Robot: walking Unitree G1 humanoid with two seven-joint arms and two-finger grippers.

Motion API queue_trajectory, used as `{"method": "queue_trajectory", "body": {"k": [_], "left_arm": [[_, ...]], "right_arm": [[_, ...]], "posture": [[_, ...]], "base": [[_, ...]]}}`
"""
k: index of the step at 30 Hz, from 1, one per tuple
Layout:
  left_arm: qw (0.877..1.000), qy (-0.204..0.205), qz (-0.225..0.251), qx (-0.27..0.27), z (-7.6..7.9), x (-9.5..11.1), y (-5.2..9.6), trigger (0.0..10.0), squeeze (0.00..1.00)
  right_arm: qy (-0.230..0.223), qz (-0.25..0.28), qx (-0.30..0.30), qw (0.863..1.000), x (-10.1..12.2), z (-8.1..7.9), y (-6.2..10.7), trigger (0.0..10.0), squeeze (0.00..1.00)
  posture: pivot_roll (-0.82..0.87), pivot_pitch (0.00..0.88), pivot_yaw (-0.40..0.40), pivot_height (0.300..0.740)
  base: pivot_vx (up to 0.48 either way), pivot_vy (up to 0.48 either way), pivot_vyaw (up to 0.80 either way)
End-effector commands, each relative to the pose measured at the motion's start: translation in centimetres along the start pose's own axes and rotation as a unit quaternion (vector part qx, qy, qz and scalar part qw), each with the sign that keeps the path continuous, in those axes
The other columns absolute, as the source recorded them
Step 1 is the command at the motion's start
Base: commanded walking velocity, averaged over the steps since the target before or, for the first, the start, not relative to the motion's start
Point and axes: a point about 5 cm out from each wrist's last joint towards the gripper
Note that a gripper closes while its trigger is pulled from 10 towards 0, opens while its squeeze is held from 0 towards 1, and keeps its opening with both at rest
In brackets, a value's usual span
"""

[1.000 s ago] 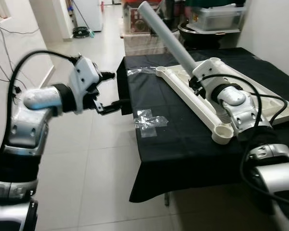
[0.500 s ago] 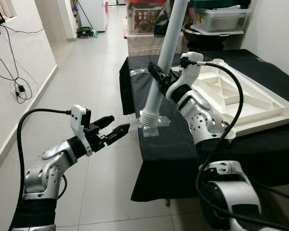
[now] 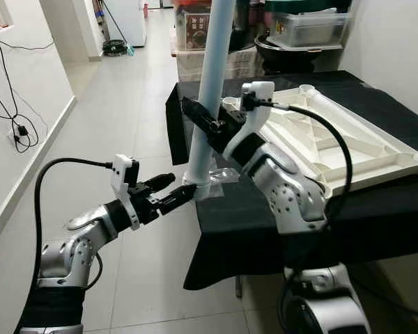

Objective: Building children table

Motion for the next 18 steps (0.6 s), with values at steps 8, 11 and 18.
{"method": "queue_trajectory", "body": {"k": [8,11,18], "left_arm": [[0.995,0.023,-0.054,-0.079,1.3,-1.4,-0.6,10.0,0.00],[0.994,0.025,-0.062,-0.088,1.4,-1.6,-0.7,10.0,0.00],[0.995,0.014,-0.053,-0.080,1.2,-1.5,-0.7,0.0,0.00]], "right_arm": [[-0.020,-0.010,0.056,0.998,-0.5,-2.8,-0.1,0.0,0.00],[-0.020,-0.011,0.059,0.998,-0.6,-2.9,-0.2,0.0,0.00],[-0.021,-0.017,0.057,0.998,-0.4,-3.2,0.0,0.0,0.00]], "posture": [[0.03,0.000,-0.004,0.740],[0.03,0.000,-0.003,0.740],[0.03,0.000,-0.007,0.740]], "base": [[0.000,0.000,0.00],[0.000,0.000,0.00],[0.000,0.000,0.00]]}}
Point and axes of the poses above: a point about 5 cm out from each wrist's last joint towards the gripper, its own y axis pointing back from the gripper into the wrist, its own x axis along the axis of the wrist's last joint, z = x × y, and after that the axes turned 8 degrees about -y, right-handed
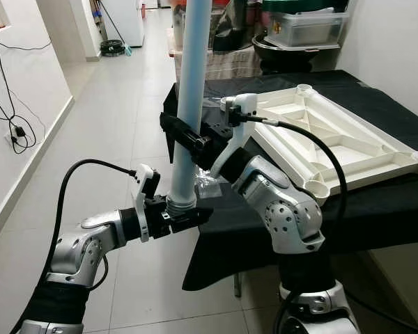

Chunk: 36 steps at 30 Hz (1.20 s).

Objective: Building children table

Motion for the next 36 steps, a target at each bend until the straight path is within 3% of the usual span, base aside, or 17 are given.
{"method": "queue_trajectory", "body": {"k": [1,10,13,14,15,16,21,29,30,31,32,33,34,35,36], "left_arm": [[1.000,0.004,0.001,0.013,-0.4,-0.3,0.4,0.0,0.00],[1.000,-0.023,0.007,0.007,0.0,0.5,0.7,0.0,0.00],[0.999,-0.051,-0.005,0.017,-0.1,0.7,0.9,0.0,0.00],[0.997,-0.071,-0.017,0.021,-0.2,0.7,1.0,10.0,0.00],[0.996,-0.084,-0.025,0.022,-0.2,0.6,1.1,10.0,0.00],[0.995,-0.092,-0.032,0.022,-0.2,0.7,1.2,10.0,0.00],[0.986,-0.145,-0.082,-0.006,0.3,0.7,2.8,10.0,0.00],[0.981,-0.160,-0.104,-0.019,0.2,0.9,3.6,10.0,0.00],[0.981,-0.160,-0.104,-0.021,0.2,0.9,3.6,10.0,0.00],[0.981,-0.159,-0.107,-0.023,0.3,0.7,3.6,10.0,0.00],[0.981,-0.159,-0.109,-0.025,0.4,0.5,3.6,10.0,0.00],[0.981,-0.158,-0.109,-0.025,0.5,0.3,3.5,10.0,0.00],[0.981,-0.158,-0.110,-0.026,0.5,0.2,3.5,10.0,0.00],[0.981,-0.159,-0.109,-0.026,0.6,0.1,3.4,10.0,0.00],[0.981,-0.159,-0.109,-0.026,0.6,0.1,3.4,10.0,0.00]], "right_arm": [[-0.002,0.002,0.013,1.000,0.2,-0.6,0.0,0.0,0.00],[-0.014,-0.006,-0.002,1.000,-0.1,-0.3,0.2,0.0,0.00],[-0.022,-0.016,-0.007,1.000,-0.2,-0.2,0.1,0.0,0.00],[-0.025,-0.023,-0.018,0.999,-0.4,0.1,0.2,10.0,0.04],[-0.028,-0.028,-0.025,0.999,-0.5,0.2,0.2,10.0,0.04],[-0.026,-0.037,-0.022,0.999,-0.6,0.3,0.3,10.0,1.00],[-0.021,-0.108,-0.007,0.994,-1.6,1.0,1.3,10.0,1.00],[-0.035,-0.127,-0.017,0.991,-2.1,1.4,1.8,10.0,1.00],[-0.034,-0.128,-0.019,0.991,-2.2,1.4,1.8,10.0,0.89],[-0.038,-0.121,-0.014,0.992,-2.0,1.2,1.6,10.0,0.00],[-0.041,-0.115,-0.011,0.992,-1.8,1.0,1.5,10.0,0.00],[-0.052,-0.105,-0.004,0.993,-1.6,0.8,1.4,1.7,0.00],[-0.059,-0.099,0.001,0.993,-1.4,0.7,1.4,1.7,0.00],[-0.068,-0.091,0.004,0.994,-1.3,0.6,1.4,0.0,0.00],[-0.068,-0.091,0.004,0.994,-1.3,0.6,1.4,0.0,0.00]], "posture": [[0.03,0.000,-0.007,0.740],[0.04,0.000,-0.013,0.740],[0.04,0.000,-0.015,0.740],[0.04,0.000,-0.016,0.740],[0.04,0.000,-0.016,0.740],[0.04,0.000,-0.017,0.740],[0.05,0.000,-0.021,0.740],[0.06,0.000,-0.025,0.740],[0.06,0.000,-0.025,0.740],[0.05,0.000,-0.019,0.740],[0.05,0.000,-0.019,0.740],[0.05,0.000,-0.019,0.740],[0.05,0.000,-0.019,0.740],[0.05,0.000,-0.021,0.740],[0.05,0.000,-0.021,0.740]], "base": [[0.000,0.000,0.00],[0.000,0.000,0.00],[0.000,0.000,0.00],[0.000,0.000,0.00],[0.000,0.000,0.00],[0.000,0.000,0.00],[0.000,0.000,0.00],[0.000,0.000,0.00],[0.000,0.000,0.00],[0.000,0.000,0.00],[0.000,0.000,0.00],[0.000,0.000,0.00],[0.000,0.000,0.00],[0.000,0.000,0.00],[0.000,0.000,0.00]]}}
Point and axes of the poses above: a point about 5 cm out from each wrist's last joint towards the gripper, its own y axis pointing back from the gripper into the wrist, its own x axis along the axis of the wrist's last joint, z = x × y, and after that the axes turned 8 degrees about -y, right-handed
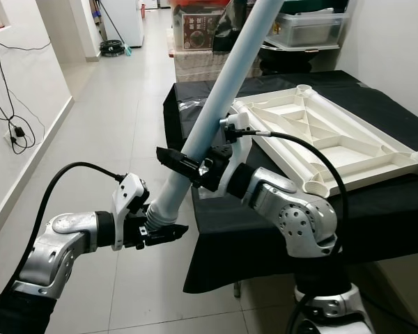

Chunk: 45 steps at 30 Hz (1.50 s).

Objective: Building children table

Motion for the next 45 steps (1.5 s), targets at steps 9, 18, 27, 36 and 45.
{"method": "queue_trajectory", "body": {"k": [9,18,27,36,45], "left_arm": [[1.000,-0.014,-0.002,-0.020,0.5,-0.1,-0.3,10.0,0.00],[0.999,-0.029,-0.001,-0.013,0.1,-0.1,-0.4,10.0,0.09],[0.994,-0.044,0.055,0.081,-1.7,1.4,0.2,10.0,1.00],[0.976,-0.057,0.097,0.187,-2.6,3.5,2.9,10.0,1.00],[0.893,-0.031,0.121,0.432,-4.3,3.1,6.7,10.0,0.00]], "right_arm": [[-0.075,0.025,0.029,0.996,0.7,-1.2,-0.1,0.0,0.00],[-0.088,0.028,0.026,0.995,0.4,-1.3,0.0,0.0,0.00],[-0.032,0.068,-0.044,0.996,2.1,0.2,0.3,0.0,0.00],[0.070,0.095,-0.158,0.980,5.3,4.1,2.4,0.0,0.00],[0.181,0.133,-0.341,0.913,8.0,8.3,6.4,0.7,0.00]], "posture": [[0.04,0.000,-0.017,0.740],[0.04,0.000,-0.017,0.740],[0.04,0.000,-0.020,0.740],[0.06,0.000,-0.038,0.740],[0.07,0.000,-0.044,0.740]], "base": [[0.000,0.000,0.00],[0.000,0.000,0.00],[0.000,0.000,0.00],[0.000,0.000,0.00],[0.000,0.000,0.00]]}}
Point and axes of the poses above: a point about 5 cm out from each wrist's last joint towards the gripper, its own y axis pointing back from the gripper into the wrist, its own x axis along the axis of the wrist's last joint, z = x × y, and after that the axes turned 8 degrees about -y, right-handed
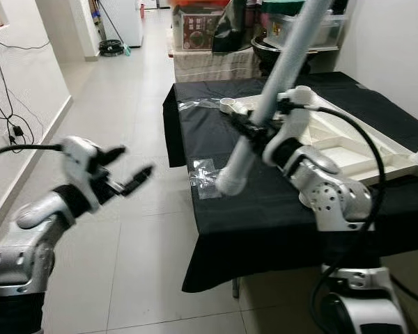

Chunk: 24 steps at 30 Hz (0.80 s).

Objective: Building children table

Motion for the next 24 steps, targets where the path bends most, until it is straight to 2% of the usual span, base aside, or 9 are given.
{"method": "queue_trajectory", "body": {"k": [1,2,3,4,7,9,12,19,24], "left_arm": [[0.999,-0.008,-0.016,0.041,0.0,-0.6,0.6,10.0,0.00],[0.998,-0.008,-0.029,0.053,0.4,-1.2,0.8,10.0,0.00],[0.998,-0.008,-0.029,0.053,0.4,-1.2,0.8,10.0,0.00],[0.998,-0.003,-0.042,0.056,1.2,-1.8,1.0,10.0,0.00],[0.997,-0.010,-0.056,0.053,2.3,-2.2,1.3,10.0,0.00],[0.996,-0.014,-0.078,0.047,4.9,-3.1,1.8,10.0,0.00],[0.994,-0.007,-0.093,0.057,6.9,-3.7,2.0,10.0,0.00],[0.993,-0.014,-0.095,0.068,7.8,-3.6,2.6,10.0,0.00],[0.992,-0.030,-0.095,0.078,7.7,-3.1,3.0,10.0,0.00]], "right_arm": [[0.025,0.027,-0.041,0.999,0.8,0.9,0.0,0.7,0.00],[0.040,0.032,-0.067,0.996,1.0,1.4,0.1,5.6,0.00],[0.040,0.032,-0.067,0.996,1.0,1.4,0.1,5.6,0.00],[0.055,0.038,-0.087,0.994,1.1,1.7,0.1,10.0,0.00],[0.061,0.043,-0.100,0.992,1.1,1.9,0.3,10.0,0.00],[0.098,0.026,-0.092,0.991,0.0,1.6,0.9,10.0,0.00],[0.113,0.004,-0.083,0.990,-1.8,1.2,1.7,10.0,0.00],[0.064,0.021,-0.067,0.996,-1.6,0.9,2.7,10.0,0.00],[0.099,0.078,-0.052,0.991,0.5,0.8,3.6,10.0,0.00]], "posture": [[0.07,0.000,-0.044,0.740],[0.07,0.000,-0.044,0.740],[0.07,0.000,-0.044,0.740],[0.08,0.000,-0.039,0.740],[0.08,0.000,-0.039,0.740],[0.09,0.000,-0.048,0.740],[0.09,0.000,-0.048,0.740],[0.09,0.000,-0.061,0.740],[0.10,0.000,-0.063,0.740]], "base": [[0.000,0.000,0.00],[0.000,0.000,0.00],[0.000,0.000,0.00],[0.000,0.000,0.00],[0.000,0.000,0.00],[0.000,0.000,0.00],[0.000,0.000,0.00],[0.000,0.000,0.00],[0.000,0.000,0.00]]}}
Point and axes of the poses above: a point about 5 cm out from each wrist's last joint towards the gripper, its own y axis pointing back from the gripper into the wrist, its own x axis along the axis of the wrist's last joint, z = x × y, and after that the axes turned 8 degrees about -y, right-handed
